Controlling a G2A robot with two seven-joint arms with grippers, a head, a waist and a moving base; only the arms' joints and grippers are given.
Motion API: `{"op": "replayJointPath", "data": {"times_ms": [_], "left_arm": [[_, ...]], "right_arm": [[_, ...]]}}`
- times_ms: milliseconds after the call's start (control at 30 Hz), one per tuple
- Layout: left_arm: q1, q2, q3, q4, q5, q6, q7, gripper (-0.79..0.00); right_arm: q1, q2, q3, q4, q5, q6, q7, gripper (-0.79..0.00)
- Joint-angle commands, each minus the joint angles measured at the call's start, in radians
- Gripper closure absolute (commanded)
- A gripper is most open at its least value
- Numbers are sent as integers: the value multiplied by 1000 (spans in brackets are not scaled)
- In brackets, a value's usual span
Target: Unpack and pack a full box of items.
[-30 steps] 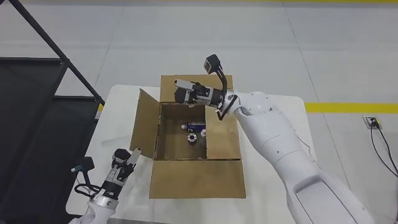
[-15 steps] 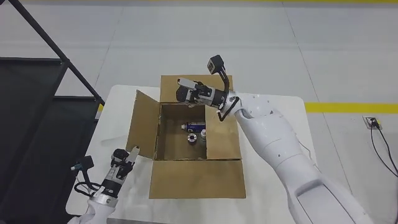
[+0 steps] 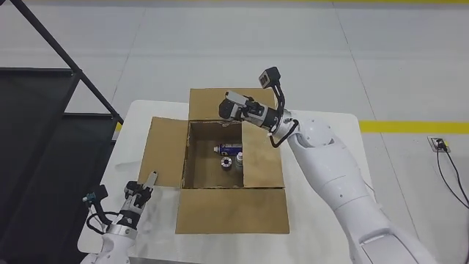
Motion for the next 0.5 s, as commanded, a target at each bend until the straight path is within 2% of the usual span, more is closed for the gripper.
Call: {"op": "replayJointPath", "data": {"times_ms": [0,300,467], "left_arm": [[-4,-2,0,13,2,4,1,-785],[-26,-8,0,64,12,33,0,-785],[-26,-11,1,61,18,25,5,-785]], "right_arm": [[-13,6,8,-22,-8,10,-2,-785],[-51,24,31,-91,-31,44,-7,-785],[-61,30,35,-103,-48,73,-16,-785]]}}
